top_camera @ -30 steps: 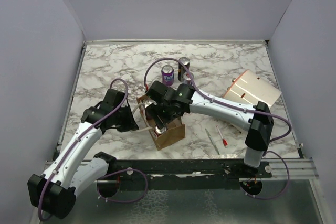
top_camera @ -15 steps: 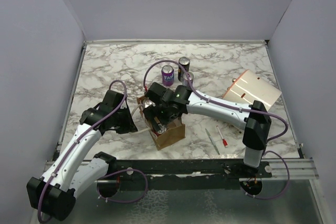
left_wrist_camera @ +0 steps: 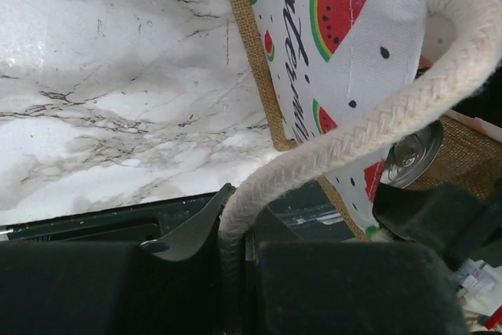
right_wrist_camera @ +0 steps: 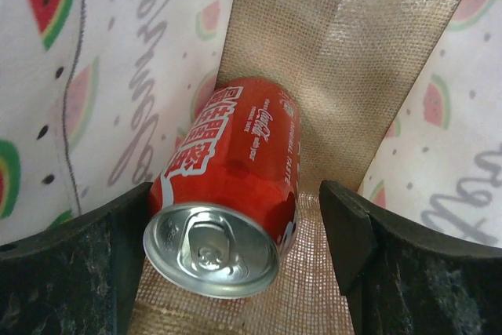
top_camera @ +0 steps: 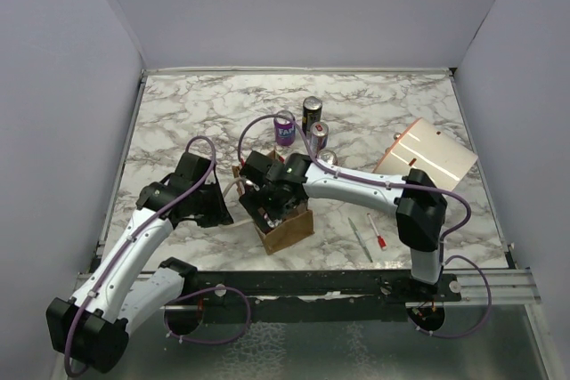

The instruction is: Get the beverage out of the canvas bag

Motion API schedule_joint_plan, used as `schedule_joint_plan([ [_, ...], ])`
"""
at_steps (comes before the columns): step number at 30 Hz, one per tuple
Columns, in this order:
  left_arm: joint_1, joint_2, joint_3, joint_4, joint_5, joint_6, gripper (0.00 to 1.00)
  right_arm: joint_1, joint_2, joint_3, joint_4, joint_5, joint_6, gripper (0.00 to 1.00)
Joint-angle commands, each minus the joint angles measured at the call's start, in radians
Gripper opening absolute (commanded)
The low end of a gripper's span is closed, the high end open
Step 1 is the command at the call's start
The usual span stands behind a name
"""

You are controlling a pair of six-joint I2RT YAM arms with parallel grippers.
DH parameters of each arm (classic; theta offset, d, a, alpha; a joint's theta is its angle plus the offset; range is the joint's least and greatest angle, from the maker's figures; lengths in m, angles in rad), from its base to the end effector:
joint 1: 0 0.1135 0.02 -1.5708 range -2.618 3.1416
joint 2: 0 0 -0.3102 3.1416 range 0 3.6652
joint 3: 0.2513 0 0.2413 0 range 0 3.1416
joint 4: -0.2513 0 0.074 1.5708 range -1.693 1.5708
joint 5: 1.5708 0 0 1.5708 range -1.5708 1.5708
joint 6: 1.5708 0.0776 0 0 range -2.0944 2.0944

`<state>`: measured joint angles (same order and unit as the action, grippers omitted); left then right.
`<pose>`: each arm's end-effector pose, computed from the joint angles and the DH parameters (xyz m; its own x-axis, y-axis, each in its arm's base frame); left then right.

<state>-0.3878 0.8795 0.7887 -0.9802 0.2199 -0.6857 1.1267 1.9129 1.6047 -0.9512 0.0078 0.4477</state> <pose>0.1160 -0.0657 0.2596 -0.9238 -0.2902 -0.2497 -0.1539 0.8788 -0.4516 0.1773 0.3713 0.2477 -0.7591 -0.5879 -0.2794 -0.6360 0.7613 0.1259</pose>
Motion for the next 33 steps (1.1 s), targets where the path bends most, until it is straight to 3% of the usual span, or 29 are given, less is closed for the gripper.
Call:
schedule_joint_plan([
  [1, -0.001, 0.006, 0.015, 0.008, 0.007, 0.008, 0.00, 0.016, 0.040, -0.036, 0.011, 0.075, -0.002, 0.84],
  [6, 0.000, 0.004, 0.000, 0.018, 0.009, 0.007, 0.00, 0.016, 0.042, -0.089, 0.054, 0.100, 0.009, 0.80],
  [13, 0.000, 0.017, -0.008, 0.041, 0.012, 0.000, 0.00, 0.016, 0.078, -0.097, 0.070, 0.089, -0.007, 0.67],
  [19, 0.000, 0.043, 0.004, 0.055, 0.008, 0.002, 0.00, 0.016, 0.042, -0.046, 0.058, 0.075, -0.023, 0.49],
  [23, -0.001, 0.057, -0.005, 0.072, 0.016, 0.005, 0.00, 0.015, 0.004, -0.033, 0.067, 0.031, -0.043, 0.22],
  [33, -0.001, 0.049, -0.009, 0.064, 0.010, 0.001, 0.00, 0.015, -0.107, -0.039, 0.071, 0.105, -0.029, 0.02],
])
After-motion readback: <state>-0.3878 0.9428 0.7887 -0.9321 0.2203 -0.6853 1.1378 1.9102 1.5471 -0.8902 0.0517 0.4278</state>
